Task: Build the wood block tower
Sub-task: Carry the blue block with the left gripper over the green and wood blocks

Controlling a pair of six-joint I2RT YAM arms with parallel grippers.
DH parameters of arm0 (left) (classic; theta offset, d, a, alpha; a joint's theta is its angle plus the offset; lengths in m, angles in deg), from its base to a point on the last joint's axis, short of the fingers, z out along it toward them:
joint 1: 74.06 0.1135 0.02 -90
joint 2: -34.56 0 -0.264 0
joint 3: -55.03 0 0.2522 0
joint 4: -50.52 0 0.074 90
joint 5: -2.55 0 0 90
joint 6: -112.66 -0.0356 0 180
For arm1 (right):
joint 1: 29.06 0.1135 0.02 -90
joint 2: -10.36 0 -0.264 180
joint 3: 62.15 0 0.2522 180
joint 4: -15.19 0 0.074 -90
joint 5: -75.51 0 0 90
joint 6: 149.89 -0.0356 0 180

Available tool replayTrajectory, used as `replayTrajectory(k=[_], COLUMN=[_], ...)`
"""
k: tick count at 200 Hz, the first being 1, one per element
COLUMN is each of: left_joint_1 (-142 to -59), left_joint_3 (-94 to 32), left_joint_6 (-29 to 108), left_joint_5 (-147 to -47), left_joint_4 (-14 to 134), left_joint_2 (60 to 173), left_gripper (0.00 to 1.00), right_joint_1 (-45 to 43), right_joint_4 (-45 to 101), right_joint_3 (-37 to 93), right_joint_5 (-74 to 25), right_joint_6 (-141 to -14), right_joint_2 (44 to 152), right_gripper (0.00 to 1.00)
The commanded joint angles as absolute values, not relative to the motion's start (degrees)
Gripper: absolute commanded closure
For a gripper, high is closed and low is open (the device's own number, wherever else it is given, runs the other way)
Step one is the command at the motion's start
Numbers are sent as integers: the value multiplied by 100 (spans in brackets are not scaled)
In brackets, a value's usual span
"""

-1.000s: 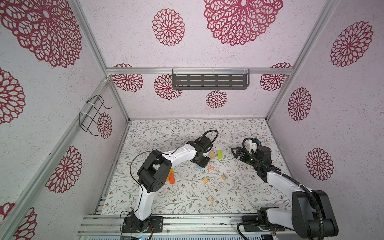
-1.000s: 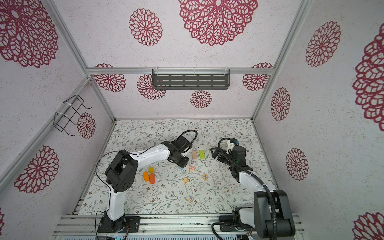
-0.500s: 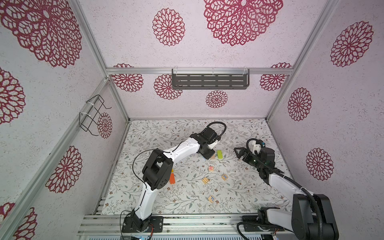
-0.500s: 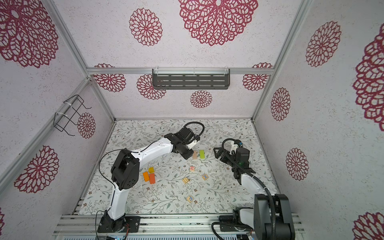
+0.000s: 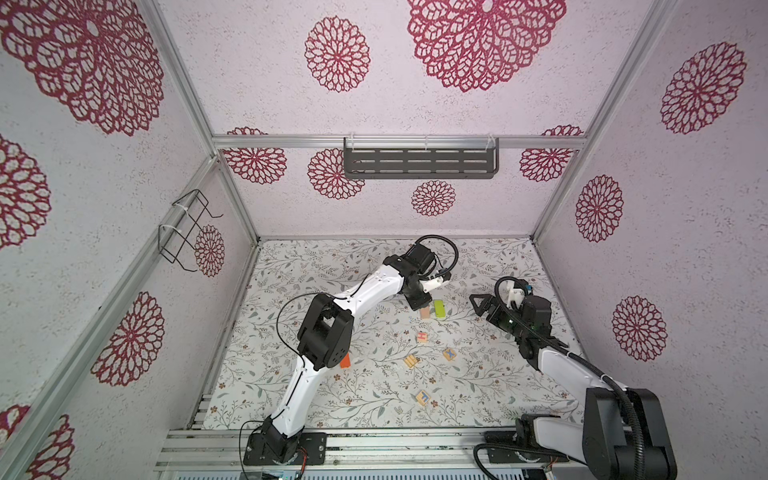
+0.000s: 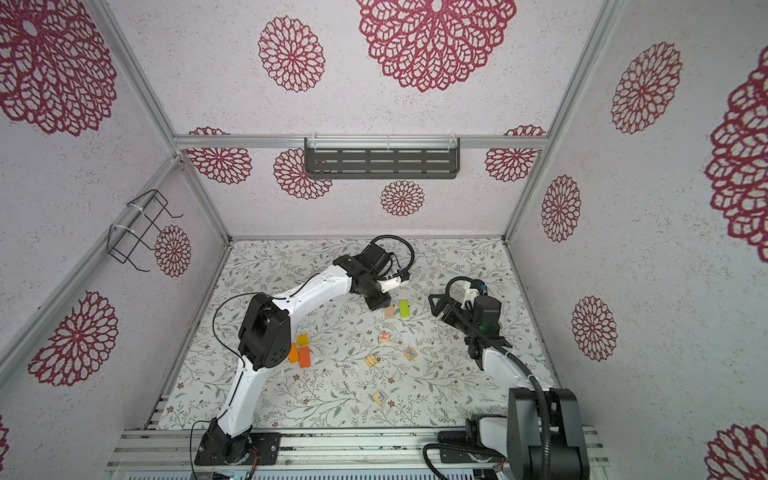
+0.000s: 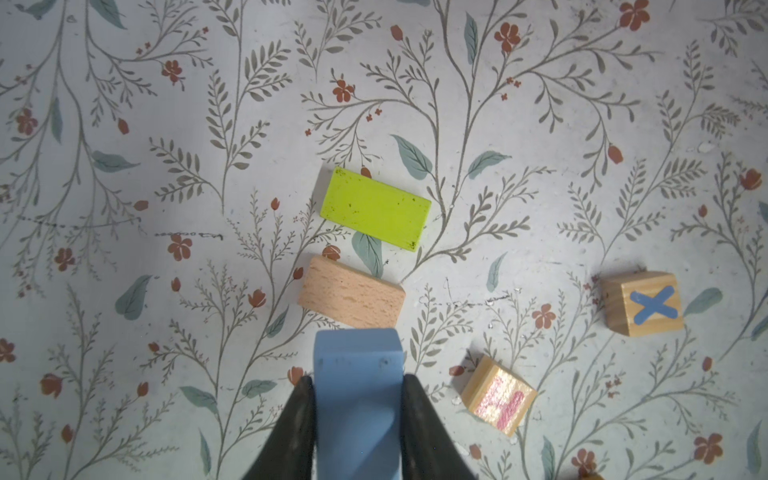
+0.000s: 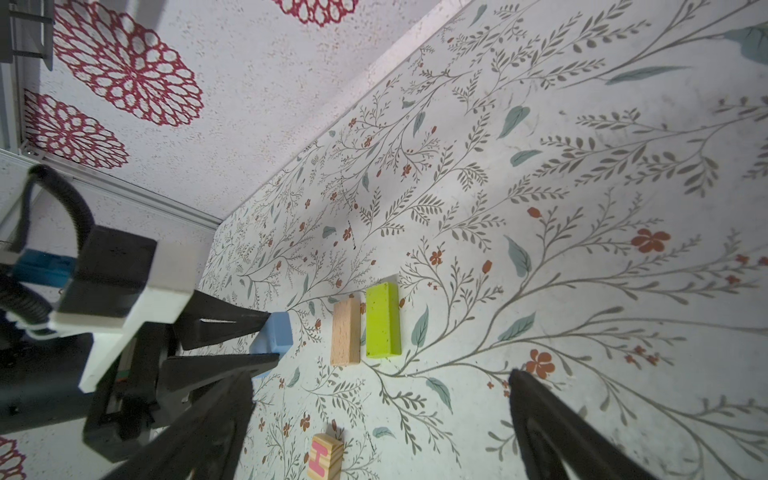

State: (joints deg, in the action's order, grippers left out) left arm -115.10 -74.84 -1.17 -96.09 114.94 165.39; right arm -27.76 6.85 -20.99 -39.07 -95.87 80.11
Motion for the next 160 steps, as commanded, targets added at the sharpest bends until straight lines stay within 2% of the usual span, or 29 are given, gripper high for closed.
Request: replayTrajectory(k=[1, 95, 160], left_joint_1=[-11450, -11442, -11448], left_joint_3=[-7630, -8466, -8549], left_joint_6=[-959, -1927, -2135], left_joint_5=[-9948, -10335, -10509], left_joint_4=[11447, 11618, 11516], left_joint_2=[16621, 17301, 17546], left_gripper=[80, 84, 85], right_joint_1=[-2812, -2827, -2840], right_joint_4=[437, 327, 156], right_joint_3=[-2141, -2141, -2158], right_joint_5=[-4012, -3995, -3953], right_joint_6=[-9631, -9636, -9692], right_joint_2=[8018, 8195, 8416], right_gripper=[1, 1, 1])
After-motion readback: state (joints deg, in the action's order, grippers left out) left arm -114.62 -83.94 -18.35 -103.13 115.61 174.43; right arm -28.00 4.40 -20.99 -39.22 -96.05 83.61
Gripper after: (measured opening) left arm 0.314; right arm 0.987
